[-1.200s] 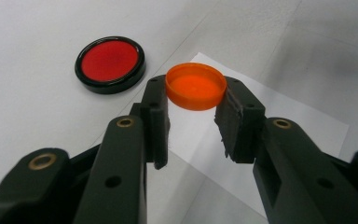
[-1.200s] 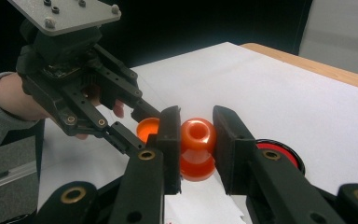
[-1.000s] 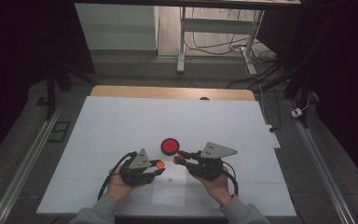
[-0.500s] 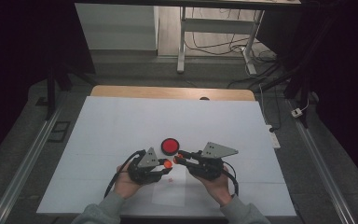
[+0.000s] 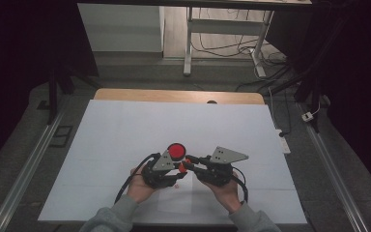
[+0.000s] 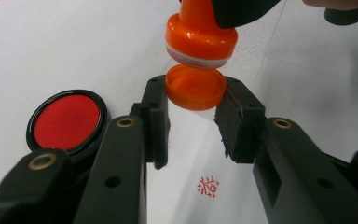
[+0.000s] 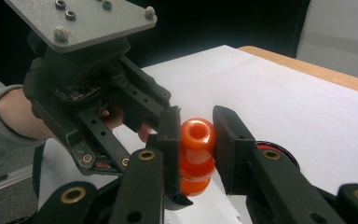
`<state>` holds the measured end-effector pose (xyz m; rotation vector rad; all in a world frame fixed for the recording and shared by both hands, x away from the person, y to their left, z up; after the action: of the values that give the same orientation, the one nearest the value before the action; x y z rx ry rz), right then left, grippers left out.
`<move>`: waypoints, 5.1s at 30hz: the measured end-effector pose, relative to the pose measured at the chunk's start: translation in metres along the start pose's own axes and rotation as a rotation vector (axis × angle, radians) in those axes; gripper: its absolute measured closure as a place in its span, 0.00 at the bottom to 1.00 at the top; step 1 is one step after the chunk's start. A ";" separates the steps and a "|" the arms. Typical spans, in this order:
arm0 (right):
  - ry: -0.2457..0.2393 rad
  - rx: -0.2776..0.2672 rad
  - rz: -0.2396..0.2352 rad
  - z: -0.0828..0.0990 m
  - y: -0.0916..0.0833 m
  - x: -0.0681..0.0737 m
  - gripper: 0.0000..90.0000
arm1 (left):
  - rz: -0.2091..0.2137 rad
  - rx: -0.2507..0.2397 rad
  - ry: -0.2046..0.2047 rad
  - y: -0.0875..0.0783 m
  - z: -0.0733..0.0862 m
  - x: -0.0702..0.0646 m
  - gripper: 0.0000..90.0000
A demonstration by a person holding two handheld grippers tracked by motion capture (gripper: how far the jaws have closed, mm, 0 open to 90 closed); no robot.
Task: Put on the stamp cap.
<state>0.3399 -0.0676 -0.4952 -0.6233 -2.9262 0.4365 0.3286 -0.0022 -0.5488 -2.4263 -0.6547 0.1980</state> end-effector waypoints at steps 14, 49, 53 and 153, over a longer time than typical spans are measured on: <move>-0.001 0.009 -0.004 0.003 0.002 0.001 0.80 | 0.000 -0.007 -0.004 -0.001 -0.001 -0.001 0.72; 0.002 0.025 -0.013 0.007 0.006 0.003 0.80 | -0.011 -0.019 0.001 -0.004 -0.002 -0.001 0.72; 0.004 0.027 -0.014 0.008 0.006 0.003 0.80 | -0.012 -0.016 0.000 -0.004 -0.002 -0.001 0.72; -0.055 0.010 0.005 0.008 0.005 0.006 0.81 | -0.016 -0.011 -0.052 -0.003 0.005 0.001 0.49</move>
<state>0.3352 -0.0626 -0.5040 -0.6279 -2.9731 0.4769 0.3271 0.0034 -0.5515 -2.4323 -0.6998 0.2520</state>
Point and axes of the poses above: each handheld gripper's, and its own axes: y roughly forward along the jaws, z roughly out of its underside, x roughly to its left, the point moved 10 cm from there along y, roughly forward along the jaws, and after that the axes turned 1 degree about -y, right-handed, at the moved point
